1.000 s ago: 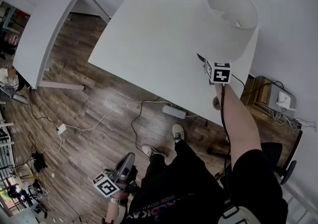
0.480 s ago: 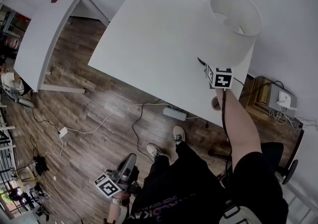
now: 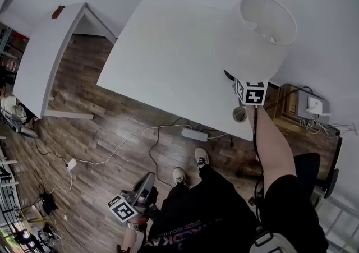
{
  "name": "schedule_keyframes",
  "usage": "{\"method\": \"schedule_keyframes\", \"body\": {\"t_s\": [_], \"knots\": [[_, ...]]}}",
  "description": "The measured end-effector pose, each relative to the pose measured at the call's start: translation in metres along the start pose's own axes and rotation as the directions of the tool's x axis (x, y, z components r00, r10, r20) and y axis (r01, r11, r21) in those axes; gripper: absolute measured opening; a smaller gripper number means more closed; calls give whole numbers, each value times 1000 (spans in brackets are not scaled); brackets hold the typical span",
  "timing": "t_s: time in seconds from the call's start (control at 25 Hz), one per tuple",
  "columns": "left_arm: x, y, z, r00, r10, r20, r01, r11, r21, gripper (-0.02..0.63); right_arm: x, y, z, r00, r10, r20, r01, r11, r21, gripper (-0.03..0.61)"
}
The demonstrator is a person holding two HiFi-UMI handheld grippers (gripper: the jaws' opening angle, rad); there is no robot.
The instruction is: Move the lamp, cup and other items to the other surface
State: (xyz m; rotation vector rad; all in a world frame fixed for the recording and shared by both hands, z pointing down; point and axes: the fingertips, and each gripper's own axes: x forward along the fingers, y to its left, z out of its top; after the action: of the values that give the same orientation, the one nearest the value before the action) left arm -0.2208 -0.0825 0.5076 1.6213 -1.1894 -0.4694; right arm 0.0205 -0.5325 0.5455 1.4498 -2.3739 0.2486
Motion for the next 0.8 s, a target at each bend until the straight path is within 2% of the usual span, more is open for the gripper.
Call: {"method": "schedule_keyframes", "body": {"t_s": [0.44, 0.8], "knots": [[-1, -5, 9, 989, -108, -98, 111, 993, 25, -3, -85, -45, 17, 990, -140, 30, 138, 989, 53, 153], [4, -14, 8, 965, -192, -179, 202, 979, 39, -5, -154, -84, 24, 959, -278, 53, 274, 958, 80, 153]]}}
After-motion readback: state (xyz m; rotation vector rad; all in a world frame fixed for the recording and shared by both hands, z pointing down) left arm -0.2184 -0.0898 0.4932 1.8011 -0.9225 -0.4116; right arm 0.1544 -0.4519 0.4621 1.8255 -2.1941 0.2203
